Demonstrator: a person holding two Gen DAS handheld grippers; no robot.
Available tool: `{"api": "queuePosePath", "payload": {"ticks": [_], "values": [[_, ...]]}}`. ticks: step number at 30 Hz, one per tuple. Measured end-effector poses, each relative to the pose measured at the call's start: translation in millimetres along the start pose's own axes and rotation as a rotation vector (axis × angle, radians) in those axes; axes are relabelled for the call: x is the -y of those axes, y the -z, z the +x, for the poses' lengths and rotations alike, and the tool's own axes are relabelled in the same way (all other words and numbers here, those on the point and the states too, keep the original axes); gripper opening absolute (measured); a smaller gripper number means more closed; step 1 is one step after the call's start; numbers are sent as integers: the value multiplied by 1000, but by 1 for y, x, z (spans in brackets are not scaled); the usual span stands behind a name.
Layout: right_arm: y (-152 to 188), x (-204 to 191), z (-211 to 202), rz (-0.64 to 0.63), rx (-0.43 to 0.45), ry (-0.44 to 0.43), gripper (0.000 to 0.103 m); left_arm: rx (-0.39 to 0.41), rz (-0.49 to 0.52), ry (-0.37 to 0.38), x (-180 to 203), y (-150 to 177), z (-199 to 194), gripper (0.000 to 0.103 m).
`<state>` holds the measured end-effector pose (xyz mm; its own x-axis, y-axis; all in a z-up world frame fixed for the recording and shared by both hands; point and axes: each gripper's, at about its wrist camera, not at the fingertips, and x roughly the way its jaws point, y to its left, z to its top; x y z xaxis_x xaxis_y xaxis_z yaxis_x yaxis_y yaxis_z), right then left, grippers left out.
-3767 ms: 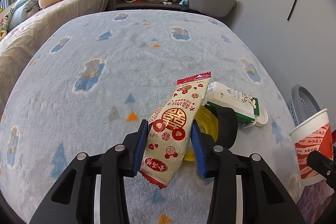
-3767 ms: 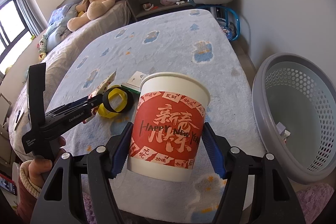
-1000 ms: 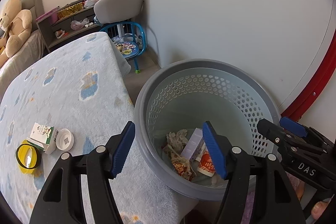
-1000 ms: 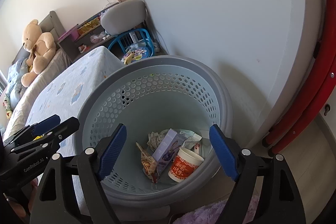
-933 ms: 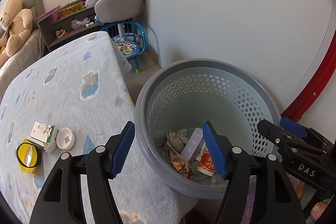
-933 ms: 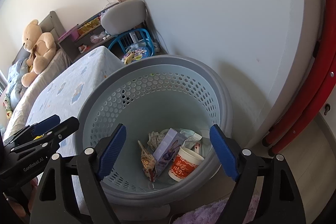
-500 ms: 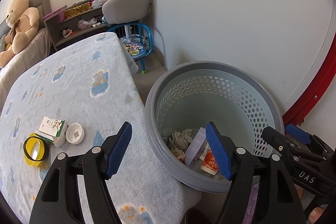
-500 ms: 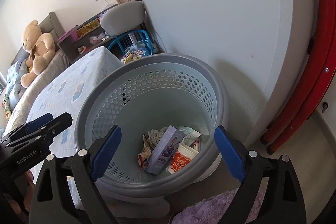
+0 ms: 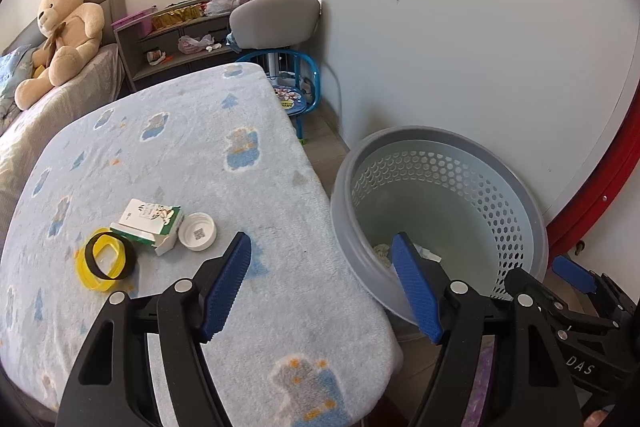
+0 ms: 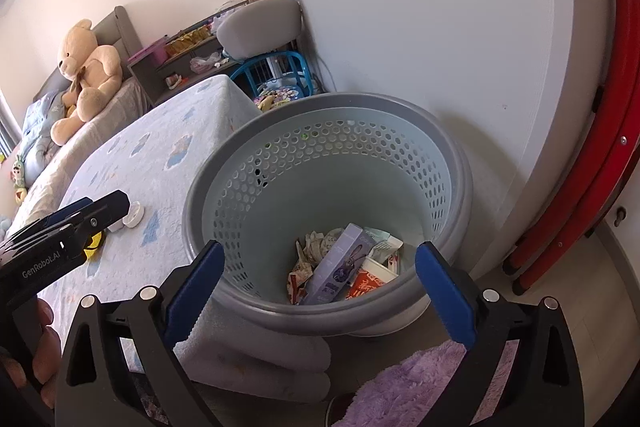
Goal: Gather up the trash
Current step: 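Withdraw both open grippers from the basket back over the table, then lower the left gripper onto the black tape roll and close on it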
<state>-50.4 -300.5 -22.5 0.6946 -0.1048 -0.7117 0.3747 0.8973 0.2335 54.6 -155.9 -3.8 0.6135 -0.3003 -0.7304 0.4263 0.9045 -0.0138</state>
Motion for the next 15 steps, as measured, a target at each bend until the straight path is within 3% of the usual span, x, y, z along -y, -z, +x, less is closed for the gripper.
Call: {"api": "queuePosePath", "payload": {"ticks": [15], "values": [[7, -72, 0, -122, -3, -84, 95, 1, -120, -139, -93, 44, -36, 70]]}}
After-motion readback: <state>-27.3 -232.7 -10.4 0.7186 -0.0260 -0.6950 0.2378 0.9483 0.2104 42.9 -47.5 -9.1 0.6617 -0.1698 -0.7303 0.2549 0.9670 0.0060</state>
